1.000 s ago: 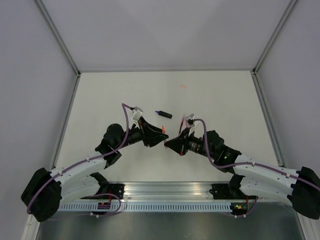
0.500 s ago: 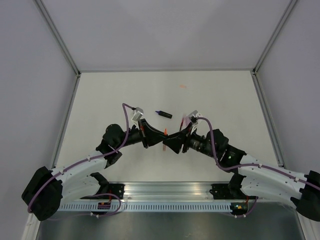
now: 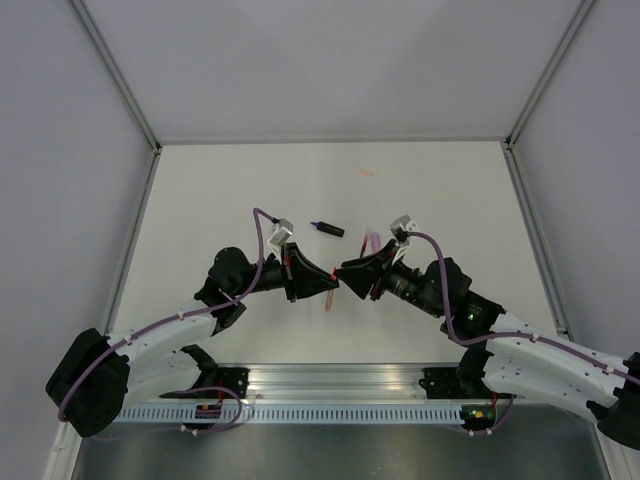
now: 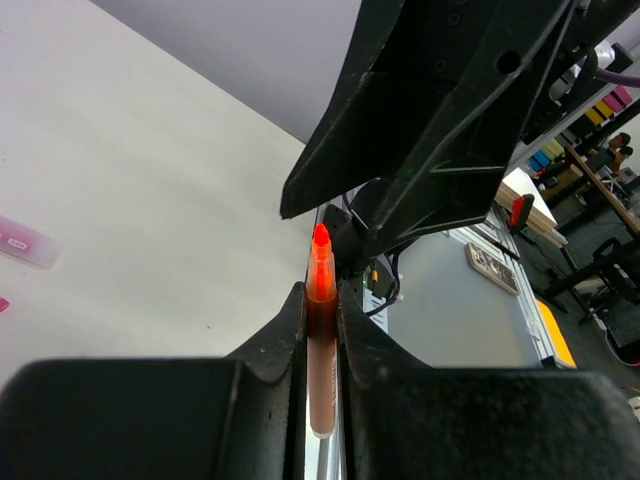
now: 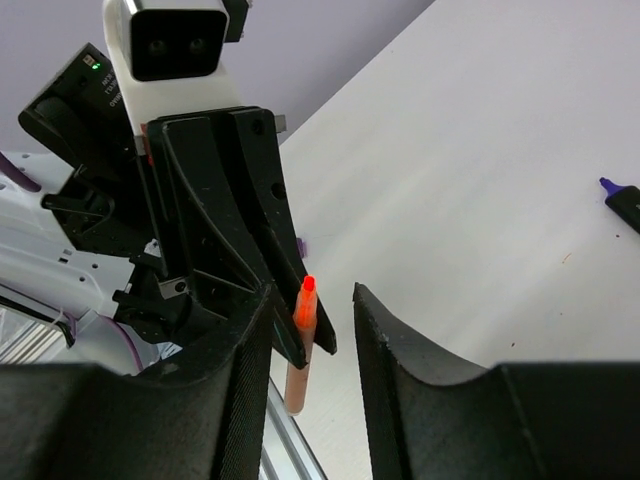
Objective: Insert the pens into the pen caps
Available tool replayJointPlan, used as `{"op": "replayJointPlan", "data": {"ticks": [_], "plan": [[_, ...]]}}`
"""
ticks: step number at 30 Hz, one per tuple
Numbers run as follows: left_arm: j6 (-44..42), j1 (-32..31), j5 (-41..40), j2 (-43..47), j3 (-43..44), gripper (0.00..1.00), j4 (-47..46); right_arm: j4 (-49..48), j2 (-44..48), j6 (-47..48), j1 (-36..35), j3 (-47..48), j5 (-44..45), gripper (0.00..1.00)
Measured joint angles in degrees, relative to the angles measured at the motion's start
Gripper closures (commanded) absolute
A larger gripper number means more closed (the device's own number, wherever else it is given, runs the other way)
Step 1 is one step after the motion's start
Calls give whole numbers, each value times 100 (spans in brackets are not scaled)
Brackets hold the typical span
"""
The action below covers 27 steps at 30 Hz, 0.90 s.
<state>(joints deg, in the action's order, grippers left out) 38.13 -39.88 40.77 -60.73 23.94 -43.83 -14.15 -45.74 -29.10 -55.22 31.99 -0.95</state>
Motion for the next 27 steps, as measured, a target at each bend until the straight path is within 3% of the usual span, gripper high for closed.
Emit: {"op": "replayJointPlan", "data": {"ticks": [7,13,14,17,18,21,27], "plan": [[28,2,138,-20,0,98,-92,-166,-409,-28,-7,46,-33,66],[48,4,140,-42,0,98,-101,-380,-490,-142,-13,55,-160,91],[52,4,142,-42,0,98,-114,-407,-490,-157,-11,52,-179,99],[68,4,138,-42,2,86,-151,-444,-490,-227,-2,52,-210,100],[70,4,138,-42,4,73,-153,-450,-490,-238,-2,50,-214,100],[103,2,140,-42,9,55,-151,-466,-479,-269,-2,50,-197,100],[142,0,166,-72,26,51,-149,-339,-479,-310,-2,192,-4,100]]}}
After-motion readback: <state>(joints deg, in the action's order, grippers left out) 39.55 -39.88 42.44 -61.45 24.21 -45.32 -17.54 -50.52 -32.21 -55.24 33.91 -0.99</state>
